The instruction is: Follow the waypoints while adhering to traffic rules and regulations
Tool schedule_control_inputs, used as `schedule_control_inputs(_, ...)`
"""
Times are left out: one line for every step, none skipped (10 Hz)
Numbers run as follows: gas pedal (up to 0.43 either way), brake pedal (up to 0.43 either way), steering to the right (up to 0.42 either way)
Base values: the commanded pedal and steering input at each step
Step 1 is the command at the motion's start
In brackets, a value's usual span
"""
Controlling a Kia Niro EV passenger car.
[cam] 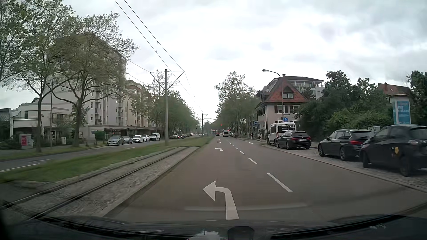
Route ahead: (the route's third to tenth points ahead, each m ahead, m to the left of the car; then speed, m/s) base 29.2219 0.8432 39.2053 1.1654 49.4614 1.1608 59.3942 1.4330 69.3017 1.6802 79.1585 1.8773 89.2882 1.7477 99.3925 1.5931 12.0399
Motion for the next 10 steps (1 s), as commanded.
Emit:
schedule_control_inputs(0.039, 0.0, 0.002)
schedule_control_inputs(0.039, 0.0, 0.002)
schedule_control_inputs(0.039, 0.0, 0.0)
schedule_control_inputs(0.039, 0.0, -0.003)
schedule_control_inputs(0.039, 0.0, -0.004)
schedule_control_inputs(0.047, 0.0, -0.003)
schedule_control_inputs(0.047, 0.0, -0.001)
schedule_control_inputs(0.047, 0.0, -0.002)
schedule_control_inputs(0.047, 0.0, -0.003)
schedule_control_inputs(0.047, 0.0, -0.004)
